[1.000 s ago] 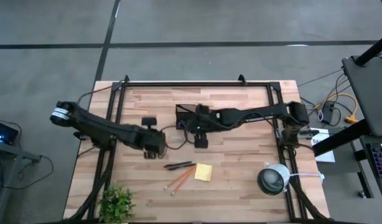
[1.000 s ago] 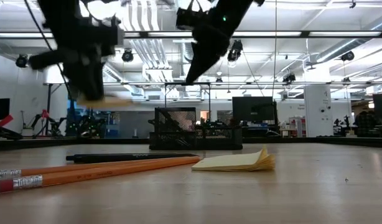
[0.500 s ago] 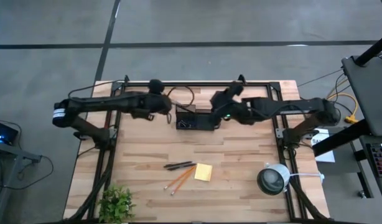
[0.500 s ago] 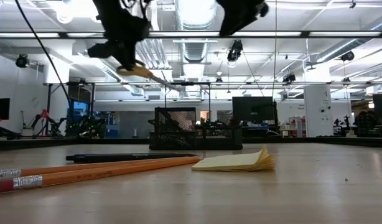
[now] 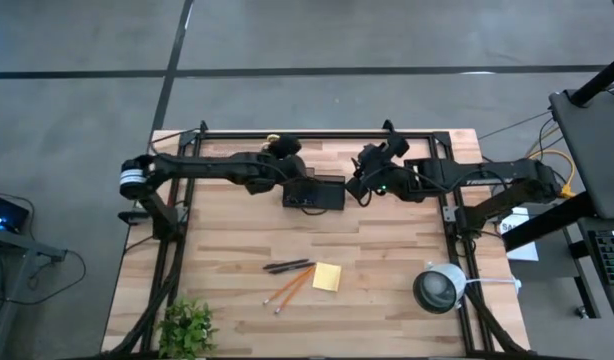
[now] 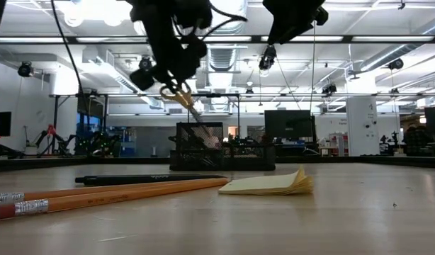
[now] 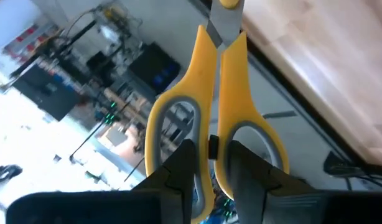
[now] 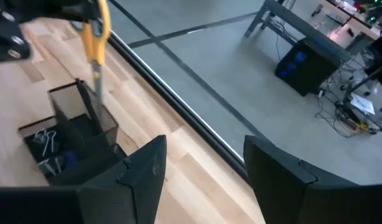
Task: Pick and place office supplies into organizer
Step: Put the yellow scissor into the black organizer bin, then put the top black pen into the black organizer bin
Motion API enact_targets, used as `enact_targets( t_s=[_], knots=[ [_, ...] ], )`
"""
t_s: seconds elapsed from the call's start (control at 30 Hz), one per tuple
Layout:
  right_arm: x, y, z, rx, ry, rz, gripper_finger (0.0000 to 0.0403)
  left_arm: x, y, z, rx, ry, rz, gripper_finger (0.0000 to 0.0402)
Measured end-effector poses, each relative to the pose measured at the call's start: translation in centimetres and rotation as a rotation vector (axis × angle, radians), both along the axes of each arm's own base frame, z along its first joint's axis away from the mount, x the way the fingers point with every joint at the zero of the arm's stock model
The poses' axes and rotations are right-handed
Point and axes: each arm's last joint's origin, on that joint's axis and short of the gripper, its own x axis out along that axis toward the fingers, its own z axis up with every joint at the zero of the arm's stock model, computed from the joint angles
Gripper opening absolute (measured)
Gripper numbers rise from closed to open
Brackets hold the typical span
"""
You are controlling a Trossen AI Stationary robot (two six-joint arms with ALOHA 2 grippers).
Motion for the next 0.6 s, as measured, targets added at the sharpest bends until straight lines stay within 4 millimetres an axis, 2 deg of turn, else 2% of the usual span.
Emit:
enact_targets(
  t_s=[0.07, 0.2, 0.33, 0.43, 0.6],
  knots=[
    [0.2, 0.0, -0.1, -0.006, -0.003, 0.006, 0.0201, 0.6, 0.1, -0.7, 0.025, 0.017, 0.014, 0.0067],
    [0.2, 0.0, -0.2, -0.008, 0.000, 0.008, 0.0201, 1.2, 0.1, -2.3, 0.019, 0.053, 0.020, 0.0112],
    [0.2, 0.0, -0.2, -0.010, 0.008, 0.011, 0.0201, 1.5, -0.5, -2.7, 0.019, -0.010, 0.044, 0.0130],
    [0.2, 0.0, -0.2, -0.014, 0.014, 0.015, 0.0201, 1.2, -1.1, -2.1, 0.027, -0.062, 0.053, 0.0133],
    [0.3, 0.1, -0.4, 0.021, 0.032, 0.064, 0.0201, -0.6, -2.9, 0.6, 0.043, -0.193, 0.073, 0.0135]
  ],
)
